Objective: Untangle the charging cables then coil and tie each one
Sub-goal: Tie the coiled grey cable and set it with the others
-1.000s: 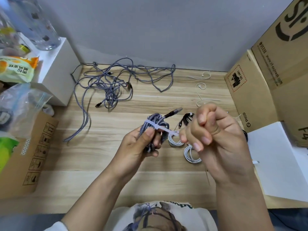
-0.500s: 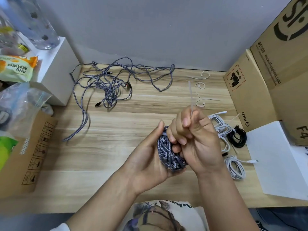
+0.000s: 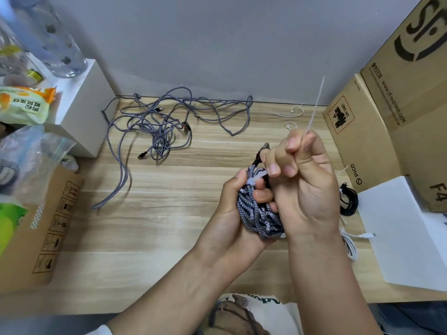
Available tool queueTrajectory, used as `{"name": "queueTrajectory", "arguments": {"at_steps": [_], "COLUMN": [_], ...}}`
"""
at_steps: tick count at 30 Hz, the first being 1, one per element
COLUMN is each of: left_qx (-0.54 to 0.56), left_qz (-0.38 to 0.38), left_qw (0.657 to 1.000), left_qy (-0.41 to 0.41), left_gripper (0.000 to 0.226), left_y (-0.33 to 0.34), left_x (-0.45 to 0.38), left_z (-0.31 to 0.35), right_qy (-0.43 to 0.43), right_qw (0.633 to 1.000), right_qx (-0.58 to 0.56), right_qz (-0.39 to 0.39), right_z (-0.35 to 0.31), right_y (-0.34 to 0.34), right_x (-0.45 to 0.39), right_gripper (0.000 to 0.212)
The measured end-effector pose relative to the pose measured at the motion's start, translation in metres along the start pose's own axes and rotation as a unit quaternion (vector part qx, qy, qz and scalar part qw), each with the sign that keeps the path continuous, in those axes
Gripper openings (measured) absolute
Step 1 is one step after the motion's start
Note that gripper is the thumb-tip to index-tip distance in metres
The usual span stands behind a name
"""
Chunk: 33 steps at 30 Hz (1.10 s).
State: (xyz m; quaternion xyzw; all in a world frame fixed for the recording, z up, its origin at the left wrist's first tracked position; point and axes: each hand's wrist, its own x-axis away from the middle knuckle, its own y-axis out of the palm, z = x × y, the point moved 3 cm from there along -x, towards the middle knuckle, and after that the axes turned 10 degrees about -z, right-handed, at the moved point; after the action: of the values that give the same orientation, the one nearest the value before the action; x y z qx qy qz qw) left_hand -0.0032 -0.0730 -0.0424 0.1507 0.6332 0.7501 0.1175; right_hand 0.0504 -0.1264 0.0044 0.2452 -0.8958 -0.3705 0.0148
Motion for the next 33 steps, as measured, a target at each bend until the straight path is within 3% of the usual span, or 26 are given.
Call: {"name": "queueTrajectory", "arguments": {"at_steps": [8,12,15,20,24,27,31,33], "left_qx": [0.014,-0.145,-0.332,-0.472,-0.518,-0.540,-0.564,-0.565], "left_qz": [-0.024,0.011,0.059,0.078,0.061,0.048,0.056,0.062], "left_qw": [1.000,0.989,0.940,0.878,0.853,0.840,0.823,0.821], "left_qy": [0.002,0.040,0.056,0.022,0.005,-0.016,-0.037,-0.041], "left_gripper": [0.027,0.026,0.023,0.022,0.017,0.004,0.033,0.029], "left_y": [-0.001,-0.005,-0.003,0.000,0.002,0.005,0.000,-0.001], "left_x": [0.000,0.006,0.015,0.027,0.030,0.032,0.034,0.033], "left_z": [-0.001,0.014,0.028,0.039,0.043,0.044,0.044,0.044], "right_qy": [0.013,0.028,0.045,0.055,0.073,0.097,0.133,0.146], "right_qw": [0.992,0.995,0.999,0.996,0.979,0.944,0.896,0.885], "right_qx": [-0.097,-0.090,-0.017,0.058,0.183,0.306,0.408,0.423], "right_qz": [0.074,0.039,0.015,-0.030,-0.054,-0.078,-0.116,-0.130], "right_z": [0.003,0.001,-0.004,-0.017,-0.027,-0.032,-0.035,-0.034], "right_y": [-0.012,-0.020,-0.027,-0.037,-0.037,-0.032,-0.026,-0.024], "right_x": [-0.003,0.000,0.004,0.005,0.008,0.011,0.012,0.011], "right_gripper": [0.029,0.033,0.033,0.026,0.030,0.023,0.011,0.009]}}
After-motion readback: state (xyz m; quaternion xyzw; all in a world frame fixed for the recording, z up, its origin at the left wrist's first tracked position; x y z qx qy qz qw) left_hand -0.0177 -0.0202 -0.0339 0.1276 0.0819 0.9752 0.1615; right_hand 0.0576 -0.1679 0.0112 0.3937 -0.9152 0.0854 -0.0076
